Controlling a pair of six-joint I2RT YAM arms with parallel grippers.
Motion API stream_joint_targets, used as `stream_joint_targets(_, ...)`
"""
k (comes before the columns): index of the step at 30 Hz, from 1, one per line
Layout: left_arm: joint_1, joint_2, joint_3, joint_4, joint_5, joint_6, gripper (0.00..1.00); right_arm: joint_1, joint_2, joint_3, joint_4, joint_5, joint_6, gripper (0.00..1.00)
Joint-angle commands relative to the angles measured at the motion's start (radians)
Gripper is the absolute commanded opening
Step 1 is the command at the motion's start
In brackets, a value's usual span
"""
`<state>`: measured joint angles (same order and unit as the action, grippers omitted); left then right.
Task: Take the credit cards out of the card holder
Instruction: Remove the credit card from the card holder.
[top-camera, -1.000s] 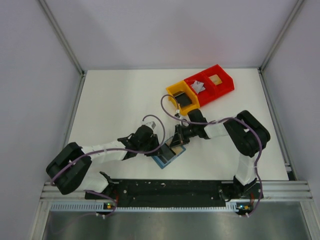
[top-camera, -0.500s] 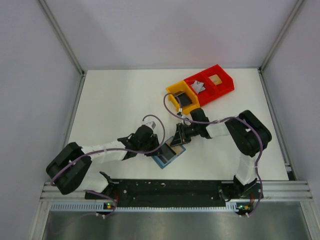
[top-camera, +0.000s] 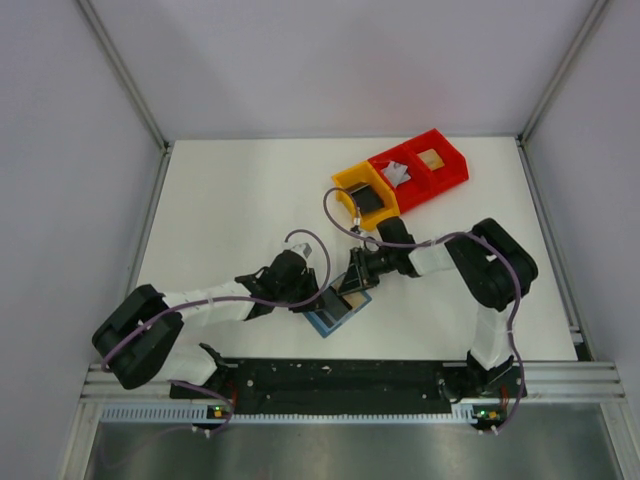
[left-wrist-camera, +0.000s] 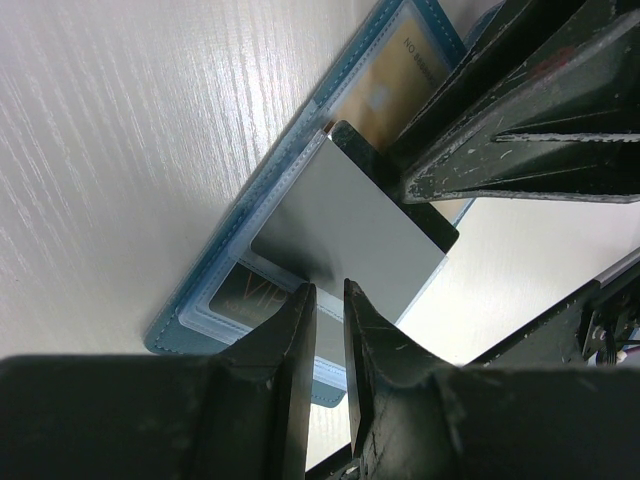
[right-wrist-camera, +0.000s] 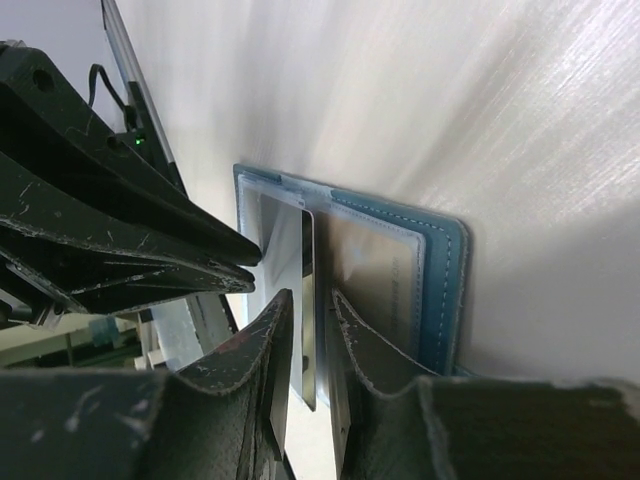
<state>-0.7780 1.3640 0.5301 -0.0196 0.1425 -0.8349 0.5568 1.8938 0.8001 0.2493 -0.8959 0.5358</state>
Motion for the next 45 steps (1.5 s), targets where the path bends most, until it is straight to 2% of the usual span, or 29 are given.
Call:
stream_joint_targets(1, -0.003, 0.023, -0.024, -0.092, -0.020, 0.037, 0.23, 0.015, 0.036, 0.027, 0.011, 0.022, -0.020, 0.18)
stream_joint_targets(3, -0.003, 0.024, -0.022, -0.092, -0.020, 0.037, 0.22, 0.015, 0.040, 0.028, 0.013, 0.022, -0.017, 0.16)
stream_joint_targets(8, -0.003, 0.021, -0.025, -0.092, -0.020, 0.040, 0.22, 0.014, 0.041, 0.033, 0.002, 0.012, -0.031, 0.00)
stream_joint_targets(17, -0.003, 0.010, -0.032, -0.092, -0.020, 0.036, 0.22, -0.046, -0.002, -0.001, -0.002, 0.022, -0.039, 0.00)
stream_joint_targets(22, -0.003, 0.014, -0.030, -0.094, -0.017, 0.037, 0.22, -0.043, 0.005, -0.004, 0.004, 0.003, -0.036, 0.17)
stream_joint_targets(25, -0.003, 0.012, -0.030, -0.094, -0.018, 0.037, 0.22, -0.029, 0.017, 0.008, -0.005, -0.011, -0.040, 0.24)
stream_joint_targets(34, -0.003, 0.010, -0.030, -0.092, -0.018, 0.039, 0.22, 0.006, 0.065, 0.053, -0.036, -0.008, -0.049, 0.23)
stream_joint_targets(36, -0.003, 0.012, -0.030, -0.091, -0.018, 0.039, 0.22, 0.009, 0.076, 0.062, -0.044, -0.008, -0.054, 0.19)
stream_joint_targets(39, -0.003, 0.007, -0.033, -0.089, -0.018, 0.039, 0.22, 0.005, 0.079, 0.068, -0.061, -0.006, -0.068, 0.00)
stream_joint_targets(45, -0.003, -0.005, -0.041, -0.086, -0.018, 0.036, 0.22, -0.073, 0.012, 0.024, -0.073, -0.002, -0.079, 0.00)
